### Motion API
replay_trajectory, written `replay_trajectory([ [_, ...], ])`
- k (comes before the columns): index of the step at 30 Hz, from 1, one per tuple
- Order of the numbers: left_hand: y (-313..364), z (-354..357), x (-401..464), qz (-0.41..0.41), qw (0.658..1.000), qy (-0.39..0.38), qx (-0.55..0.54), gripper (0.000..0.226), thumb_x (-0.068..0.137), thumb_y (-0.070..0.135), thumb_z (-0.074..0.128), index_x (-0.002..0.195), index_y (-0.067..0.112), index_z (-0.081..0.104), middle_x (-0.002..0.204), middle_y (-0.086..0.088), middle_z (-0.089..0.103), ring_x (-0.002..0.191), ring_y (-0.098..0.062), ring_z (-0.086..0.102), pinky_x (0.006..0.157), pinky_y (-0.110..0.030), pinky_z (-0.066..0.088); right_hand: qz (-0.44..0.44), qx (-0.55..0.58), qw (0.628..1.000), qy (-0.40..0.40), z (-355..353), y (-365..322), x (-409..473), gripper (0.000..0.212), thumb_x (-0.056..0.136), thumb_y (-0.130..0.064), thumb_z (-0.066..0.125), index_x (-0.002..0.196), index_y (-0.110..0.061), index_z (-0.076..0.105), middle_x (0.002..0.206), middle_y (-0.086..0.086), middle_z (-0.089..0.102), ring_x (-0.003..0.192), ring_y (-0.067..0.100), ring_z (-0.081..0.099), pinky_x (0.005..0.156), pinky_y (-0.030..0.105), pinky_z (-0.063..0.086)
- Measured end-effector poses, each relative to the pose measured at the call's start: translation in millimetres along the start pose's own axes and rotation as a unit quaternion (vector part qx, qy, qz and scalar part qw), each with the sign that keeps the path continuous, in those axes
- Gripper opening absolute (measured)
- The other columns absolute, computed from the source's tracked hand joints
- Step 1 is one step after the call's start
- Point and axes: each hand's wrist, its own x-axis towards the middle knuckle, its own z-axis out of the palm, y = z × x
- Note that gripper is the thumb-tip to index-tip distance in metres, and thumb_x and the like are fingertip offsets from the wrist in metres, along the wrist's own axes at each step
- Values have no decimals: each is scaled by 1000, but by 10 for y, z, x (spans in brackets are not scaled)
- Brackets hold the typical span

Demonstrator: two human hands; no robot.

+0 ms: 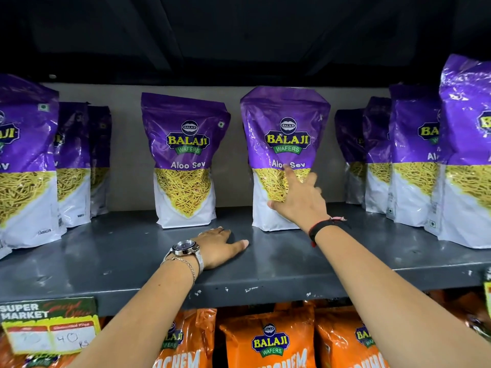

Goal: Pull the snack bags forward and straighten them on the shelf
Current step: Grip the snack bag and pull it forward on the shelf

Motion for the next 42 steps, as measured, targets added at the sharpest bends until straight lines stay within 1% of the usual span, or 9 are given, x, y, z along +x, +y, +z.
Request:
replay_trajectory([
  [9, 17, -11, -2, 0, 1000, -5, -4, 74, 91, 57, 27, 149, 12, 18, 161, -6, 11, 148, -20, 11, 119, -30, 10, 10, -12, 1000, 9, -138, -31, -181, 86, 76, -46, 67, 145, -31, 17, 133, 18, 28, 113, 41, 42, 88, 42, 45],
  [15, -1, -1, 14, 0, 1000, -3, -10, 75, 90, 58, 28, 149, 13, 19, 160, -7, 11, 148, -21, 11, 119, -31, 11, 14, -17, 999, 26, -170, -29, -306, 88, 75, -48, 68, 144, -34, 16, 130, 16, 31, 110, 39, 43, 83, 40, 47],
  [26, -12, 1, 26, 0, 1000, 0, -11, 75, 89, 60, 28, 148, 14, 21, 160, -7, 13, 147, -22, 13, 119, -31, 13, 10, -37, 998, 46, -300, -23, -532, 89, 72, -54, 66, 143, -38, 16, 123, 13, 33, 109, 39, 44, 83, 41, 46],
  [30, -5, -2, 22, 2, 1000, 3, -5, 74, 89, 59, 28, 148, 14, 23, 160, -7, 15, 147, -22, 16, 118, -31, 15, 10, -38, 998, 39, -367, -16, -600, 90, 72, -54, 66, 144, -38, 15, 123, 14, 32, 111, 38, 43, 82, 40, 46],
  [37, -6, 6, 36, 4, 1000, 9, 0, 73, 90, 59, 28, 147, 14, 25, 159, -7, 17, 146, -24, 18, 118, -30, 17, 6, -44, 998, 53, -443, -20, -738, 91, 71, -55, 67, 144, -38, 15, 123, 13, 32, 109, 37, 44, 82, 39, 46],
  [42, -24, 26, 58, -2, 1000, 19, -6, 73, 88, 61, 30, 146, 16, 29, 158, -6, 23, 144, -25, 24, 116, -30, 21, 6, -52, 997, 53, -511, -21, -827, 91, 71, -57, 66, 143, -40, 15, 125, 13, 31, 109, 36, 44, 83, 38, 46],
])
